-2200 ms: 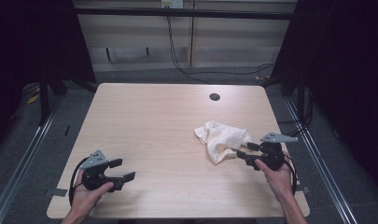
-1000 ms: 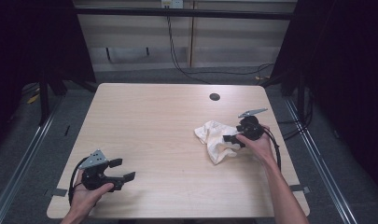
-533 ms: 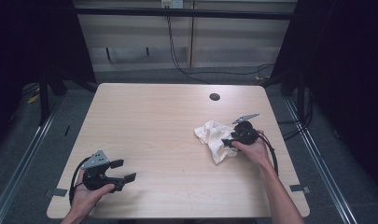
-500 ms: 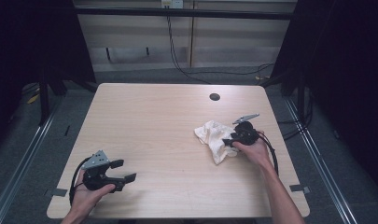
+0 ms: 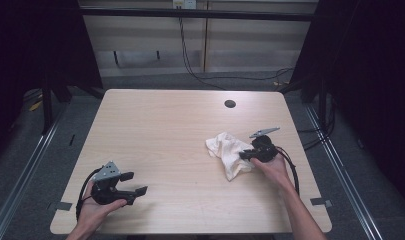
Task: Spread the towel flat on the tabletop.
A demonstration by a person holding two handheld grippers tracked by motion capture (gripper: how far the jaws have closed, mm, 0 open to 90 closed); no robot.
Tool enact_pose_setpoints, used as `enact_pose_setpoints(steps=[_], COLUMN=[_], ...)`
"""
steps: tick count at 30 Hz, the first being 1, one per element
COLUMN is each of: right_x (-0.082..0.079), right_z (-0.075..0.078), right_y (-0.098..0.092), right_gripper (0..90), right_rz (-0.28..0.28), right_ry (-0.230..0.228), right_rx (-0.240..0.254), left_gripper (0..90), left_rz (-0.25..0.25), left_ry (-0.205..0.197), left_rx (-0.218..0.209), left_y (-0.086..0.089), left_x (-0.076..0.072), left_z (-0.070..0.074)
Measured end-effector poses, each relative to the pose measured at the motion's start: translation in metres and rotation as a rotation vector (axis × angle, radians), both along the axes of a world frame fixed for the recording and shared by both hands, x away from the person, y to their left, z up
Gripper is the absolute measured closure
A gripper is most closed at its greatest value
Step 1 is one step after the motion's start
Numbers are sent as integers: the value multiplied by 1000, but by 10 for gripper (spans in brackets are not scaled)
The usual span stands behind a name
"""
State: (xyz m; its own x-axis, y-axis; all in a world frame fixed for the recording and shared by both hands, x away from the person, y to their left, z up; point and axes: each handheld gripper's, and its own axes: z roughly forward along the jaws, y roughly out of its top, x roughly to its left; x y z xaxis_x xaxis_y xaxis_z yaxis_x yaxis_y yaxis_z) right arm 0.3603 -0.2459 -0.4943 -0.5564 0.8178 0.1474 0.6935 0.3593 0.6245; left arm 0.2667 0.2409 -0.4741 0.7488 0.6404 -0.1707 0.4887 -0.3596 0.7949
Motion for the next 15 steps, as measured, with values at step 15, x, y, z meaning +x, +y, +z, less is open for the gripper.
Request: enact_pose_setpoints(steps=[15], right_x=[-21], right_z=[-3], right_y=[37], right_gripper=[816], right_rz=[79], right_ry=[-38], right_rx=[28], left_gripper=[249], left_rz=[6], left_ry=[10], left_rx=[-1], left_y=[-2], left_x=[1], left_z=[0])
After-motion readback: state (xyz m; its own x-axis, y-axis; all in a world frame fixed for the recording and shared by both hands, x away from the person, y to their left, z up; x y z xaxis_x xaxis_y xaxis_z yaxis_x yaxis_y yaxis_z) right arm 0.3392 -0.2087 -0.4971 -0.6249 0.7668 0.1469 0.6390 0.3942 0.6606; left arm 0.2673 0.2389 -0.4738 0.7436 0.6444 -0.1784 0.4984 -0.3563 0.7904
